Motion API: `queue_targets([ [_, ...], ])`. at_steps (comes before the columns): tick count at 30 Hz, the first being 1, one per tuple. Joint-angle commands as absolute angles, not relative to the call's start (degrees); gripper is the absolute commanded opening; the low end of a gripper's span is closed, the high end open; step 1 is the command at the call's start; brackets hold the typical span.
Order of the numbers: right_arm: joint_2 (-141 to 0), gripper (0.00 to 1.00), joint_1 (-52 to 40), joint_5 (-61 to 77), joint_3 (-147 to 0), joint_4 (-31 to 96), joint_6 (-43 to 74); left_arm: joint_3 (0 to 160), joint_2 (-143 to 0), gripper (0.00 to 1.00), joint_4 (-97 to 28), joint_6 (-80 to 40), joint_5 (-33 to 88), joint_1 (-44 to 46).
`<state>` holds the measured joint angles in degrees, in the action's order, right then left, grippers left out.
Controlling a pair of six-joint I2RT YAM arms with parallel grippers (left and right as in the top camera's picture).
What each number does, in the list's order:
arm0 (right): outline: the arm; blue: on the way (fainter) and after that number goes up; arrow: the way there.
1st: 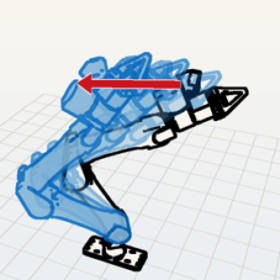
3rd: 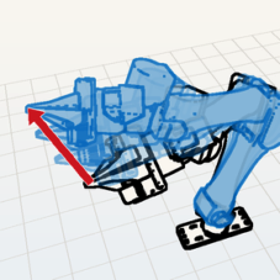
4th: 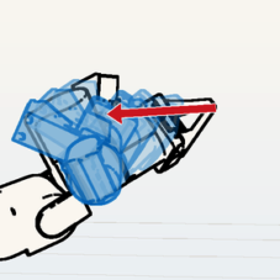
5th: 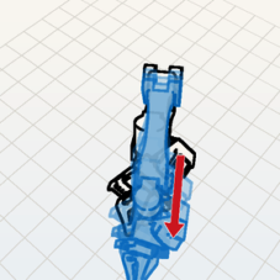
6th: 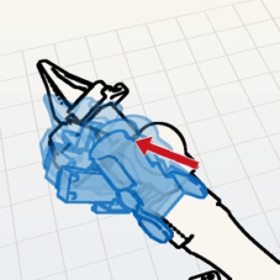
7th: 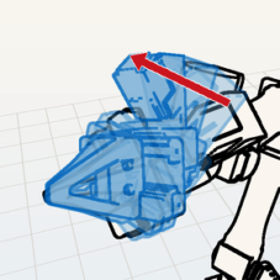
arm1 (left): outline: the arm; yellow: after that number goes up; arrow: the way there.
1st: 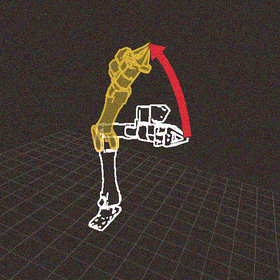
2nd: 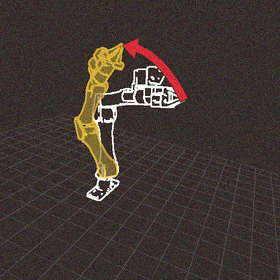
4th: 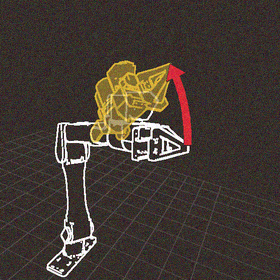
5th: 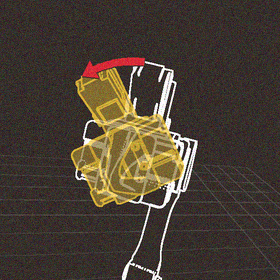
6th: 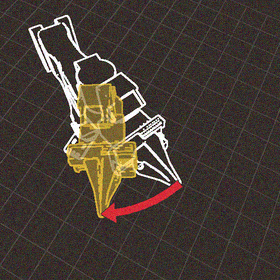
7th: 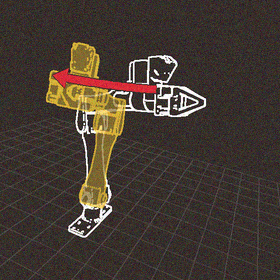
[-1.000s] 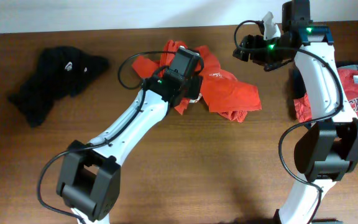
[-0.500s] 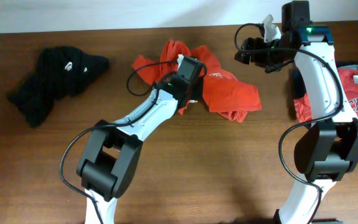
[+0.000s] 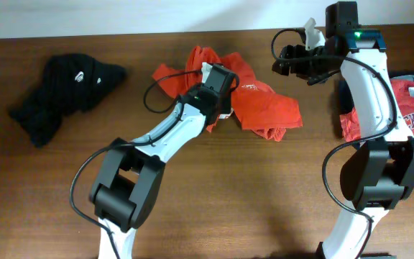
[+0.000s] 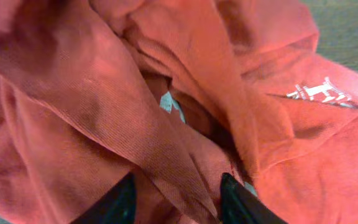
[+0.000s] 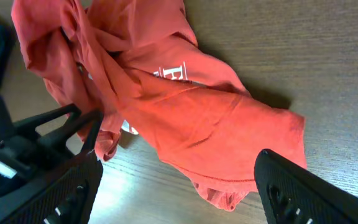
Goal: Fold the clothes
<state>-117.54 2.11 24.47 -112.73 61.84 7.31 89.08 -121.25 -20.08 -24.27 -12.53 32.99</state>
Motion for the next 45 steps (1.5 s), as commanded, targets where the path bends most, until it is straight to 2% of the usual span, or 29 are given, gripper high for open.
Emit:
queue_targets([
  [1, -115.44, 0.82, 2.33, 23.44, -113.73, 62.3, 6.17, 88.92, -122.91, 0.39, -19.68, -24.86, -13.54, 32.69],
  [6, -115.44, 0.82, 2.33, 23.31, -113.73, 62.46, 6.17, 88.92, -122.91, 0.31, -17.54, -24.86, -13.8, 32.14],
  [11, -115.44, 0.82, 2.33, 23.31, -113.69, 62.89, 6.17, 88.92, -122.91, 0.3, -16.01, -24.86, -13.78, 31.46],
  [22, -115.44, 0.82, 2.33, 23.31, -113.69, 63.31, 6.15, 88.92, -123.13, 0.31, -15.53, -25.74, -12.88, 31.44],
  [25, -115.44, 0.82, 2.33, 23.31, -113.69, 63.53, 5.72, 88.92, -123.74, 0.37, -15.38, -26.3, -12.88, 31.44],
  [32, -115.44, 0.82, 2.33, 23.27, -113.69, 64.12, 4.62, 88.92, -125.58, 0.37, -14.98, -27.66, -11.33, 31.44],
  [36, -115.44, 0.82, 2.33, 23.24, -113.69, 64.03, 4.54, 89.08, -125.58, 0.24, -13.65, -27.62, -11.38, 31.44],
  [39, -115.46, 0.82, 2.33, 23.16, -113.69, 64.05, 4.21, 90.21, -125.56, 0.2, -13.82, -27.59, -11.38, 31.44],
  [45, -115.46, 0.82, 2.33, 22.22, -113.69, 64.1, 4.23, 97.62, -125.54, 0.07, -20.71, -27.31, -11.42, 31.44],
])
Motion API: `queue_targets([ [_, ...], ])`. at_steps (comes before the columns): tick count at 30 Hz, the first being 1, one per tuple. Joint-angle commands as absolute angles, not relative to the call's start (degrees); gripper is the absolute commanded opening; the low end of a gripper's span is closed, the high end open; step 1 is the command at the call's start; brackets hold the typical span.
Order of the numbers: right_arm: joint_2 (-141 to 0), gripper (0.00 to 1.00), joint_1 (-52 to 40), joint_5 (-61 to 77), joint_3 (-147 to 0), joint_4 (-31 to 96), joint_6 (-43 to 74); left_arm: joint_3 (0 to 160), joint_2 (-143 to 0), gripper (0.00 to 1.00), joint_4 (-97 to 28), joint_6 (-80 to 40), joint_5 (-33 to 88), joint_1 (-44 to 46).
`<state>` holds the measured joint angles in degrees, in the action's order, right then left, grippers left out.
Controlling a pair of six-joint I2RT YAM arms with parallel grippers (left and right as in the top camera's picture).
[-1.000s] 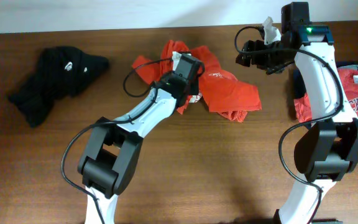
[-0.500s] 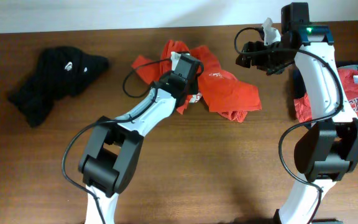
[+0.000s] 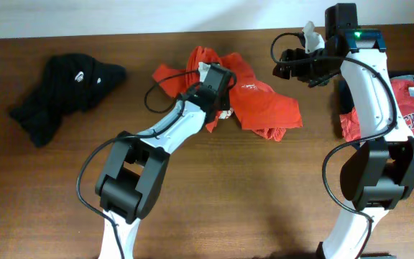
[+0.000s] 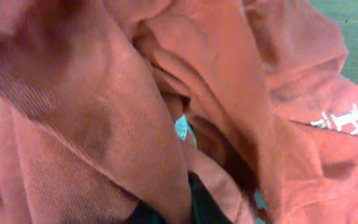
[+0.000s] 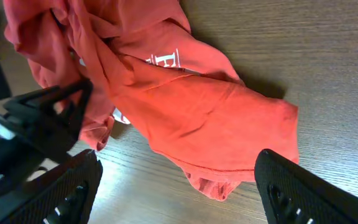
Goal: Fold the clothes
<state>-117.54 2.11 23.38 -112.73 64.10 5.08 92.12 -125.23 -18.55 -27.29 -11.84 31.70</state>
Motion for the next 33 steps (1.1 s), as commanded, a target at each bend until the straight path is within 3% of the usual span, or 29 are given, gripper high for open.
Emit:
queue_targets([
  [1, -115.46, 0.82, 2.33, 22.22, -113.69, 64.12, 4.23, 99.42, -125.54, 0.02, -22.57, -26.98, -11.42, 31.44],
  [10, -115.46, 0.82, 2.2, 22.52, -113.69, 65.93, 4.23, 120.05, -125.05, 0.01, -48.12, -22.15, -18.61, 31.44],
  [16, -115.48, 0.82, -1.83, 23.64, -113.43, 70.81, -2.81, 133.14, -122.61, 0.01, -63.96, -19.4, -24.32, 31.4],
  [26, -115.48, 0.79, -11.35, 17.04, -105.91, 66.0, -2.74, 136.53, -114.61, 0.01, -72.55, -17.63, -27.16, 31.33],
  [33, -115.48, 0.78, -15.51, 9.41, -94.13, 50.54, -2.52, 136.53, -113.01, 0.01, -73.6, -16.99, -28.36, 30.81],
])
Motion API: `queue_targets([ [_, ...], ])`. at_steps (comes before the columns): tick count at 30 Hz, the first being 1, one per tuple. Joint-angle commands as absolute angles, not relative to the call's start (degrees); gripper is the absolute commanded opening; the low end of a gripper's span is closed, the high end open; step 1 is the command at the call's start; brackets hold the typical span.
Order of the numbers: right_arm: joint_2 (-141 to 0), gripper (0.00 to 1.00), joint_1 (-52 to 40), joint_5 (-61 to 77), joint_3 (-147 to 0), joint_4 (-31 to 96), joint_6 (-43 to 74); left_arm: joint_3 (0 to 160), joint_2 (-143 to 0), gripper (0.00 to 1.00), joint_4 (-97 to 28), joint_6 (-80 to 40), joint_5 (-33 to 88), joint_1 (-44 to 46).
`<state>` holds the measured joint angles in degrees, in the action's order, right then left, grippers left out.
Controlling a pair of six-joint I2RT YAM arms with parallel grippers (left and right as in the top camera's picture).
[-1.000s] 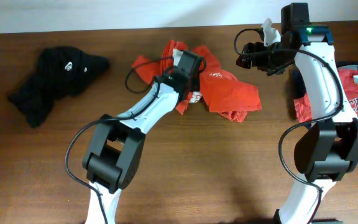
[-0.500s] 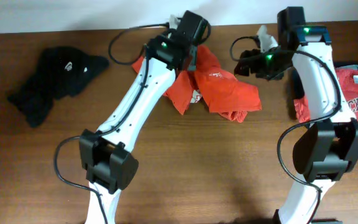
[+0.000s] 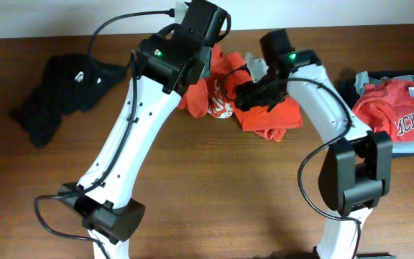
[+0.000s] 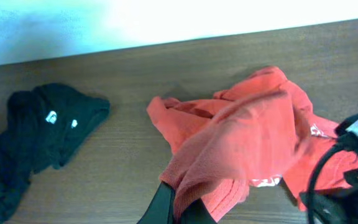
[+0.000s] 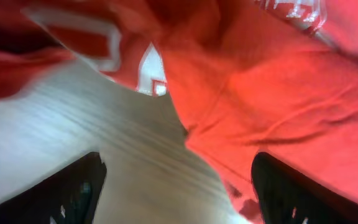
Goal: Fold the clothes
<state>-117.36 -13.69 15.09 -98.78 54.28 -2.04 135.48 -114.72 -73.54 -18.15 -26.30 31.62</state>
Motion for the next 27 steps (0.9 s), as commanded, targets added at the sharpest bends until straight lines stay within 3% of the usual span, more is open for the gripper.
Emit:
queue_targets([
  [1, -115.48, 0.78, -16.03, 8.1, -92.53, 48.4, -2.55, 136.53, -113.01, 0.01, -73.6, -16.99, -28.36, 30.65],
  [8, -115.5, 0.75, -20.32, -2.61, -83.9, 37.21, -2.59, 136.53, -113.01, 0.01, -73.6, -16.99, -28.34, 30.59],
  [15, -115.5, 0.72, -22.28, -8.49, -82.76, 35.48, -2.57, 136.53, -112.99, 0.01, -74.17, -17.02, -28.29, 30.59],
  [27, -115.63, 0.53, -22.22, -13.02, -79.59, 30.81, -1.04, 136.53, -112.99, 0.01, -74.76, -17.02, -27.88, 30.59],
])
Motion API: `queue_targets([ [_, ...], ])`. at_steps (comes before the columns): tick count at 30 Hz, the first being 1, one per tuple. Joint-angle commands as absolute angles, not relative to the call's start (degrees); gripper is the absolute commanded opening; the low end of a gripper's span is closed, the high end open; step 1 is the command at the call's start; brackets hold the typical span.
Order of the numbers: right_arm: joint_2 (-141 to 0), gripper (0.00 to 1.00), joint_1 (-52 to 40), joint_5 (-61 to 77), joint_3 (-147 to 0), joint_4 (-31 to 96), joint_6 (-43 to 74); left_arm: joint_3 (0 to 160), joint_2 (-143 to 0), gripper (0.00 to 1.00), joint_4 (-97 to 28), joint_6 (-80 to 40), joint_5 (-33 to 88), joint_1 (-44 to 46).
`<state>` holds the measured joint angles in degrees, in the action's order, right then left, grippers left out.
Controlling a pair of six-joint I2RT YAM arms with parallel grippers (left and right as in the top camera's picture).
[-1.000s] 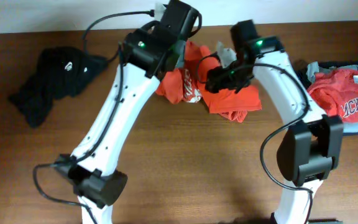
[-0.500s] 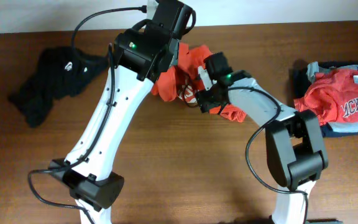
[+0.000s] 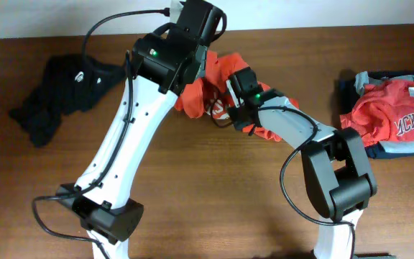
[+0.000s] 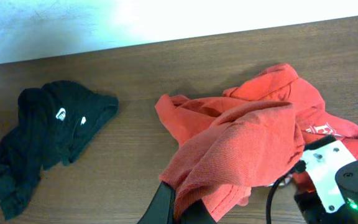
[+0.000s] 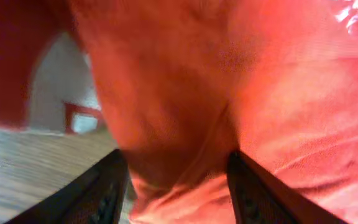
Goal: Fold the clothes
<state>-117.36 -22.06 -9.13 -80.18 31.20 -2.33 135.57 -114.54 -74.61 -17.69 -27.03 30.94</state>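
Observation:
A crumpled red shirt (image 3: 273,128) lies at the back middle of the wooden table (image 3: 214,194). My left gripper (image 4: 180,210) is shut on a fold of it and holds that part (image 4: 247,140) lifted above the table. My right gripper (image 5: 178,186) is pushed down into the lower part of the shirt (image 5: 229,81); it is open, with its fingers (image 5: 107,186) on either side of a bunched fold. In the overhead view the right gripper (image 3: 231,114) sits under the lifted cloth, partly hidden.
A black garment (image 3: 63,90) lies bunched at the back left, also visible in the left wrist view as the black garment (image 4: 48,134). A pile of clothes (image 3: 397,115) with a red printed shirt on top sits at the right edge.
My right gripper has gone from hovering over the shirt's edge, with bare wood showing, to being pressed into the cloth with its fingers closer together. The left gripper still holds the shirt up.
First my left gripper was open, down in the crumpled red shirt, with the right arm high at the back right. Then the left was shut on a fold. Later it held the shirt raised while the right reached the shirt, and now sits in the cloth.

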Motion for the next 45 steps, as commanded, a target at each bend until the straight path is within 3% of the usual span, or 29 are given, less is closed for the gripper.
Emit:
queue_targets([
  [1, -115.63, 0.52, -22.22, -13.72, -79.59, 30.74, -1.02, 136.53, -112.99, 0.01, -74.7, -17.02, -27.88, 30.59],
  [7, -115.63, 0.44, -22.11, -14.28, -79.59, 29.87, -0.99, 136.53, -112.99, 0.01, -74.65, -17.02, -27.92, 30.59],
  [9, -115.63, 0.37, -22.11, -15.62, -79.59, 29.3, 0.36, 136.53, -112.99, 0.01, -74.65, -17.02, -27.92, 30.59],
  [13, -115.63, 0.04, -22.11, -16.84, -79.61, 28.91, 1.8, 136.53, -112.99, 0.01, -74.65, -16.99, -27.97, 30.57],
  [19, -112.38, 0.04, -21.89, -17.1, -82.21, 32.51, 3.53, 137.56, -112.99, 0.01, -74.43, -14.9, -29.82, 30.57],
  [26, -103.04, 0.04, -16.86, -13.54, -98.06, 47.24, 5.39, 144.14, -110.87, 0.01, -75.53, -13.1, -32.25, 29.56],
  [38, -100.62, 0.04, -8.27, -3.18, -133.12, 73.06, 0.08, 146.43, -103.74, 0.01, -74.54, -11.86, -32.38, 16.78],
  [45, -100.62, 0.04, -8.27, -2.94, -139.59, 78.08, -1.37, 146.43, -100.55, 0.01, -73.73, -11.86, -32.4, 13.58],
])
